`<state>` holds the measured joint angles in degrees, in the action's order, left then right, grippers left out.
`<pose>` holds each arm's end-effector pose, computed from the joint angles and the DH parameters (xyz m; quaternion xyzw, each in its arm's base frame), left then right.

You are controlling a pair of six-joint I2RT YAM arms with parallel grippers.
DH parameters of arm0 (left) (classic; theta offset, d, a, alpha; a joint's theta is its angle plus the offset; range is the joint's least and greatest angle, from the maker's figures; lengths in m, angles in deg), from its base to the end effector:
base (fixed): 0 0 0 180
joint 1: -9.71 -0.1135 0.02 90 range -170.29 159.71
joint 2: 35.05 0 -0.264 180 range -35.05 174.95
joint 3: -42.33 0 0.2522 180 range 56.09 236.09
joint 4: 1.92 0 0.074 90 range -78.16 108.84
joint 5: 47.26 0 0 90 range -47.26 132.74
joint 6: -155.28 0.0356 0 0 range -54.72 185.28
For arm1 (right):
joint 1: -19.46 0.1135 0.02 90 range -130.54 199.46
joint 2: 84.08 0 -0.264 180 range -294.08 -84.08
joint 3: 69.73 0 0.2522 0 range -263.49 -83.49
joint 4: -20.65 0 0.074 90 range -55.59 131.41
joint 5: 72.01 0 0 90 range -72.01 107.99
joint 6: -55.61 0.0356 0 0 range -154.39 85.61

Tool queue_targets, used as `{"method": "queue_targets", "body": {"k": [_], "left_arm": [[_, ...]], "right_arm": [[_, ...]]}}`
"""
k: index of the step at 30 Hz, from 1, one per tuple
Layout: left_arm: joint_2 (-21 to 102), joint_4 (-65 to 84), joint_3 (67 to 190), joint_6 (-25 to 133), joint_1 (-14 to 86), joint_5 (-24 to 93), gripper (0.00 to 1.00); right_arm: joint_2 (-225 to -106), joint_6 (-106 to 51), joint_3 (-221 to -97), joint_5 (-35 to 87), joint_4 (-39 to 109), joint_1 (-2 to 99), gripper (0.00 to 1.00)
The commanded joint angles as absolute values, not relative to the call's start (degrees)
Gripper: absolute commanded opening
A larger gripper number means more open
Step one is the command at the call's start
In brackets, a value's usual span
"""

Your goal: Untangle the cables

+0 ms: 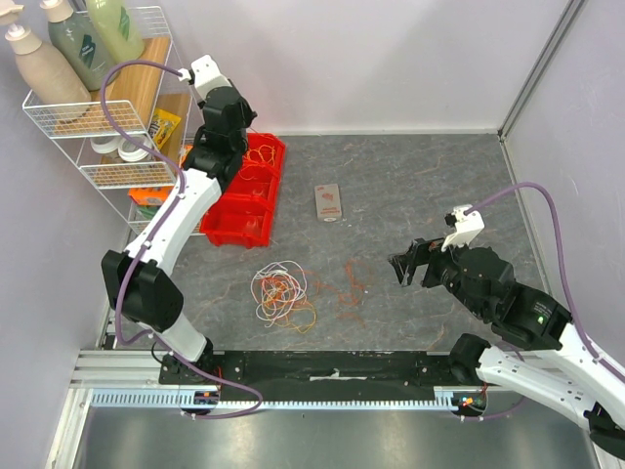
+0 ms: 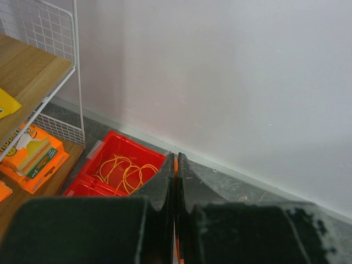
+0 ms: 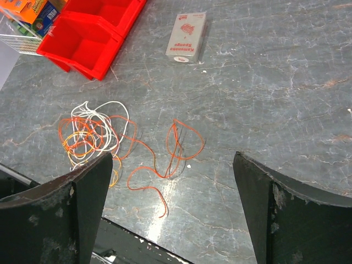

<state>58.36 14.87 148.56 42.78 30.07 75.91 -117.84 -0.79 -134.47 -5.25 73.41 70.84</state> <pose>0.3679 -0.1157 0.4258 -0.2078 0.6970 -0.0446 0.6849 0.0833 0.0817 0.3504 -0.0137 0.8187 0.2481 0.5177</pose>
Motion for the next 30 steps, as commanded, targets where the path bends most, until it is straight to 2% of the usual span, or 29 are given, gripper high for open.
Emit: {"method": "queue_targets", "body": {"k": [1, 15, 30], "left_arm": [[57.2, 12.8, 152.4, 43.6, 29.9, 77.5, 0.02], [57.5, 15.4, 152.1, 41.6, 29.8, 84.7, 0.02], [69.4, 26.2, 161.2, 35.4, 29.8, 100.4, 0.02]], "right_arm": [[-118.3, -0.6, -134.7, -4.8, 70.5, 70.9, 0.98], [-117.5, 0.1, -134.3, -4.2, 70.5, 70.8, 0.98], [-119.4, -0.3, -133.7, -4.4, 69.7, 70.8, 0.98]]}}
